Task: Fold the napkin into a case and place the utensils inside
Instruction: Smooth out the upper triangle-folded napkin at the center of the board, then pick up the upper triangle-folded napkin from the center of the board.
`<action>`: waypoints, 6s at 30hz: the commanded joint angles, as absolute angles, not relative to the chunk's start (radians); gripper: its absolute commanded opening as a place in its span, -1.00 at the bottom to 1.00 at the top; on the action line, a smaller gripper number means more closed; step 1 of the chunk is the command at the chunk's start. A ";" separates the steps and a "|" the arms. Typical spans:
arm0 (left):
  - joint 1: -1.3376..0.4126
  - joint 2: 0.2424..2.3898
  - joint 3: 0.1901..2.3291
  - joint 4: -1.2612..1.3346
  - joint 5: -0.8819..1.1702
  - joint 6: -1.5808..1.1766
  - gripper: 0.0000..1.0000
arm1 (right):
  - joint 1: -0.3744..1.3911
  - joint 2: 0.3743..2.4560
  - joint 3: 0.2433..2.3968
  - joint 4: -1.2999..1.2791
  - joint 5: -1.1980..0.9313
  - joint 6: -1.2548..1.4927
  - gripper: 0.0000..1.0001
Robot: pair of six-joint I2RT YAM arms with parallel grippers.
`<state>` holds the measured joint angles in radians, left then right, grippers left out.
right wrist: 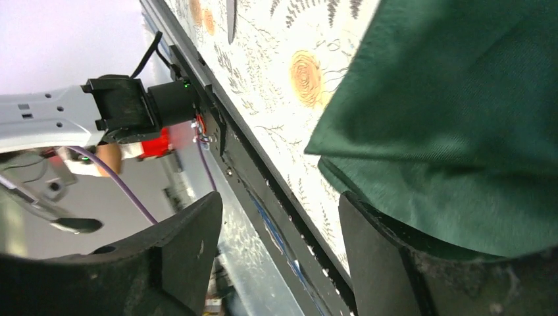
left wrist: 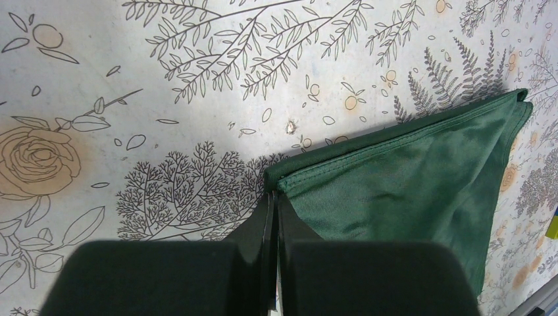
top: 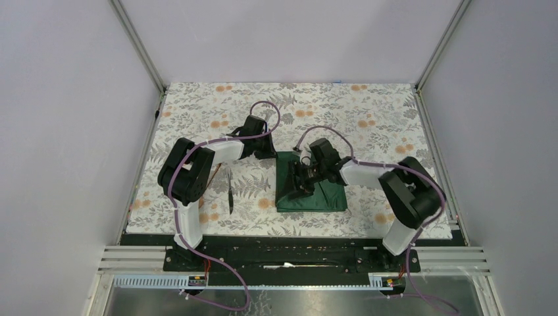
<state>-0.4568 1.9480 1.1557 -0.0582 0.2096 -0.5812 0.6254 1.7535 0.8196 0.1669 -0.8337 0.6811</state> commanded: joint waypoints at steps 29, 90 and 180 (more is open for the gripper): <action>-0.316 1.485 1.123 -0.363 0.360 -0.489 0.19 | 0.823 1.509 1.055 -0.519 -0.088 0.692 0.41; -0.061 1.247 0.962 -0.408 0.483 -0.367 0.28 | 1.112 2.262 1.710 -0.974 0.246 0.669 -0.23; -0.321 1.331 0.991 -0.144 0.090 -0.873 -1.00 | 0.982 1.596 1.190 -0.044 -0.578 0.524 -1.00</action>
<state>-0.3229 1.5124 0.8333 0.0929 0.2901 -1.0332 0.9493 1.5986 1.0878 -0.2062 -0.3126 0.4572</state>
